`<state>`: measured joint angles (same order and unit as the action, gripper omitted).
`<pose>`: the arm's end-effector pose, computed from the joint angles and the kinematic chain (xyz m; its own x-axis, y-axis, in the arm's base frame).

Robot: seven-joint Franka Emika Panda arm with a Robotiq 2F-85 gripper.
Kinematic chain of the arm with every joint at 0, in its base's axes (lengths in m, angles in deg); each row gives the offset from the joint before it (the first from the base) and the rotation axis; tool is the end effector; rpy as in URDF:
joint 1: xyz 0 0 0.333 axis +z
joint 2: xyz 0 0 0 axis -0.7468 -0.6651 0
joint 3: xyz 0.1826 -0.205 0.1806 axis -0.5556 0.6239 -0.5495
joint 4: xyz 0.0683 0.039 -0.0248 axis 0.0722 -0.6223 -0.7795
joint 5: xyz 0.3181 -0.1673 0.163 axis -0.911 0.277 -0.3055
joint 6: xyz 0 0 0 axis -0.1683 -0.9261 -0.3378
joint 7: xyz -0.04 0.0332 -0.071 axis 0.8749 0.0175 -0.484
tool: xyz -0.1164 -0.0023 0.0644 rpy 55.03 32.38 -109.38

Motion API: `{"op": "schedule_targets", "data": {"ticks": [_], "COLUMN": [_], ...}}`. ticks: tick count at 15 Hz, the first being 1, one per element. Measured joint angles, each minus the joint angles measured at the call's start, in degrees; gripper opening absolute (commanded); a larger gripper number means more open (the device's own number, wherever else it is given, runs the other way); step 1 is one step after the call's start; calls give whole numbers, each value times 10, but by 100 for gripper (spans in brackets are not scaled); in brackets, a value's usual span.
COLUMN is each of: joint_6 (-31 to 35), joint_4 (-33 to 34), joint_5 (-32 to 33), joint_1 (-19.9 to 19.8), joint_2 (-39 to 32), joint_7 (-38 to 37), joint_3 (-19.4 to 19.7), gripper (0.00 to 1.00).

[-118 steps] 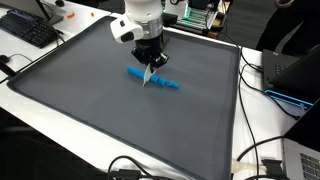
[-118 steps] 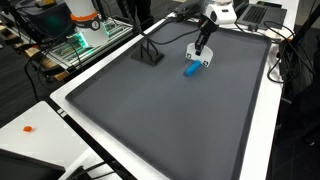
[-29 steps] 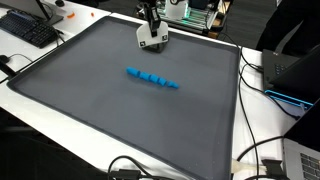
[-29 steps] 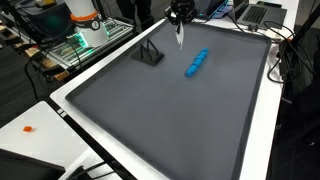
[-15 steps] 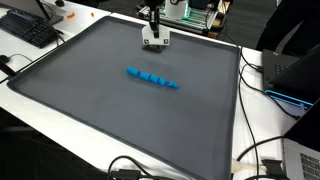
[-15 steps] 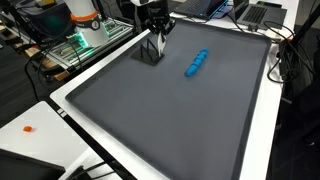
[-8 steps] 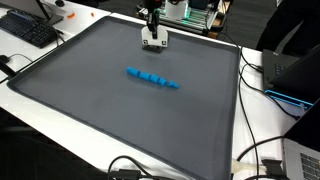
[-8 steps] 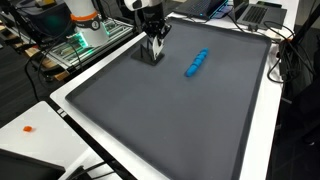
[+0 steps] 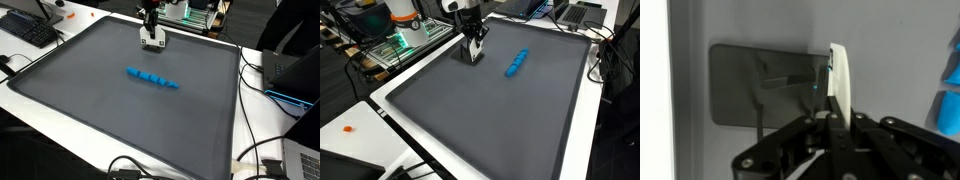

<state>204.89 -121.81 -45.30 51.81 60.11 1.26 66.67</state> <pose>0.4206 0.0375 0.2447 0.2124 -0.9747 -0.0692 -0.9741 -0.2056 -0.0938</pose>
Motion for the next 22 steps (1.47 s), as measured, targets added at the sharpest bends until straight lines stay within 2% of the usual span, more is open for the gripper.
{"op": "schedule_targets", "data": {"ticks": [22], "joint_6": [50], "joint_4": [-9], "joint_5": [1], "joint_1": [0], "joint_2": [-29], "joint_7": [-18], "joint_3": [-1], "gripper": [1]}}
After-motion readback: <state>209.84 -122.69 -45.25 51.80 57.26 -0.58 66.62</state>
